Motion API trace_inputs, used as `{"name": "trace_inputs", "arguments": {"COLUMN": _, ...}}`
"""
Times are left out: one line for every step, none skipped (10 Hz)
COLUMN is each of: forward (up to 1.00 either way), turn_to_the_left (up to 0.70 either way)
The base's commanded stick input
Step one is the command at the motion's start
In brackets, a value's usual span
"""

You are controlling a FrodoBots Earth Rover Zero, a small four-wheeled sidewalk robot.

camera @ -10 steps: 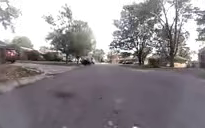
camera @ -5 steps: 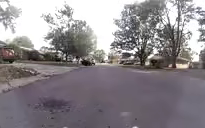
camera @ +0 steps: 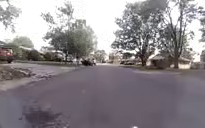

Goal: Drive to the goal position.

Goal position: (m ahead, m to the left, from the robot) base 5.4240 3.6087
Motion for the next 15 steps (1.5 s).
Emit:
{"name": "trace_inputs", "arguments": {"forward": 0.85, "turn_to_the_left": 0.00}}
{"name": "trace_inputs", "arguments": {"forward": 0.85, "turn_to_the_left": 0.00}}
{"name": "trace_inputs", "arguments": {"forward": 0.85, "turn_to_the_left": 0.00}}
{"name": "trace_inputs", "arguments": {"forward": 0.85, "turn_to_the_left": 0.00}}
{"name": "trace_inputs", "arguments": {"forward": 0.85, "turn_to_the_left": 0.00}}
{"name": "trace_inputs", "arguments": {"forward": 0.85, "turn_to_the_left": 0.00}}
{"name": "trace_inputs", "arguments": {"forward": 0.85, "turn_to_the_left": 0.00}}
{"name": "trace_inputs", "arguments": {"forward": 0.85, "turn_to_the_left": 0.00}}
{"name": "trace_inputs", "arguments": {"forward": 0.85, "turn_to_the_left": 0.00}}
{"name": "trace_inputs", "arguments": {"forward": 0.85, "turn_to_the_left": -0.12}}
{"name": "trace_inputs", "arguments": {"forward": 0.85, "turn_to_the_left": -0.27}}
{"name": "trace_inputs", "arguments": {"forward": 0.85, "turn_to_the_left": -0.30}}
{"name": "trace_inputs", "arguments": {"forward": 0.85, "turn_to_the_left": -0.16}}
{"name": "trace_inputs", "arguments": {"forward": 0.85, "turn_to_the_left": -0.04}}
{"name": "trace_inputs", "arguments": {"forward": 0.85, "turn_to_the_left": 0.00}}
